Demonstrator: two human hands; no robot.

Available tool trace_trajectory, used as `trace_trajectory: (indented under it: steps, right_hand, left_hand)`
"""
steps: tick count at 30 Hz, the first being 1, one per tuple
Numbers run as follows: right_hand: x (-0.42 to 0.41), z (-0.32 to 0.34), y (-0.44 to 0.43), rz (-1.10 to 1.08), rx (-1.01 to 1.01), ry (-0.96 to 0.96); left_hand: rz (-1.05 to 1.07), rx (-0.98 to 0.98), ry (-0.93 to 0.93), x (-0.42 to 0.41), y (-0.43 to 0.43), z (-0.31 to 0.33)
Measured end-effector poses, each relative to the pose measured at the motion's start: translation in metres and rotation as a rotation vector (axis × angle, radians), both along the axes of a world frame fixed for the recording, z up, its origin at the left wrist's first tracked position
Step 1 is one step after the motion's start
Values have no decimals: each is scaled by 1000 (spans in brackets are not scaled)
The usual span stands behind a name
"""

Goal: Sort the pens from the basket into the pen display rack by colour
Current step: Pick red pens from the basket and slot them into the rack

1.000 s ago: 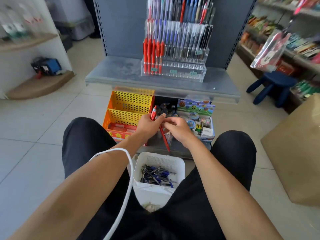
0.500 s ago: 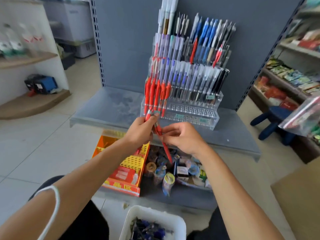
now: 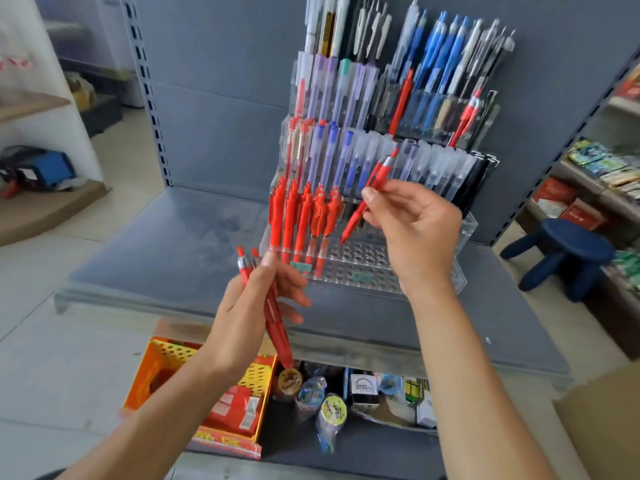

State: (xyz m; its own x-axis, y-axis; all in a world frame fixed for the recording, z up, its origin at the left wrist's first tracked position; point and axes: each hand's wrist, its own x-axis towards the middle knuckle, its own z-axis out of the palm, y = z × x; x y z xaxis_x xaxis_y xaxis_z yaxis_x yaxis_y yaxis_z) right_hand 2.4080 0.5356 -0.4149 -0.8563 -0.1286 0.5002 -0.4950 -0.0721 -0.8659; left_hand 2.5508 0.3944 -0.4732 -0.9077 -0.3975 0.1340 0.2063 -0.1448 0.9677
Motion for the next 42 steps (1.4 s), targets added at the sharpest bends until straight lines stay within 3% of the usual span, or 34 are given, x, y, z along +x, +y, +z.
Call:
trace_trajectory:
  steps: [4, 7, 15, 20, 22, 25, 27, 35, 38, 42]
  right_hand:
    - [-10, -9, -5, -51, -13, 25]
    - [-9, -14, -13, -60, 75, 35]
    - [-6, -24, -14, -43, 481, -30]
    - [9, -16, -9, -109, 500, 30]
    - [20, -8, -4, 53, 480, -14]
    - [37, -2, 5, 463, 604, -119]
    - [43, -3, 8, 613, 650, -189]
    - [41, -4, 12, 594, 767, -217]
    - [37, 1, 19, 531, 696, -191]
    - [23, 3, 18, 260, 346, -63]
  left_hand:
    - [50, -250, 42, 8, 2, -8]
    - [28, -330, 51, 12, 6, -7]
    - [65, -329, 16, 13, 9, -6]
    - [53, -321, -8, 12, 7, -4]
    - [37, -271, 13, 11, 8, 0]
    - [52, -222, 42, 9, 10, 2]
    - [101, -214, 50, 8, 10, 2]
    - [133, -173, 52, 4, 15, 4]
    - [119, -115, 34, 3, 15, 3]
    - [124, -56, 11, 3, 12, 1]
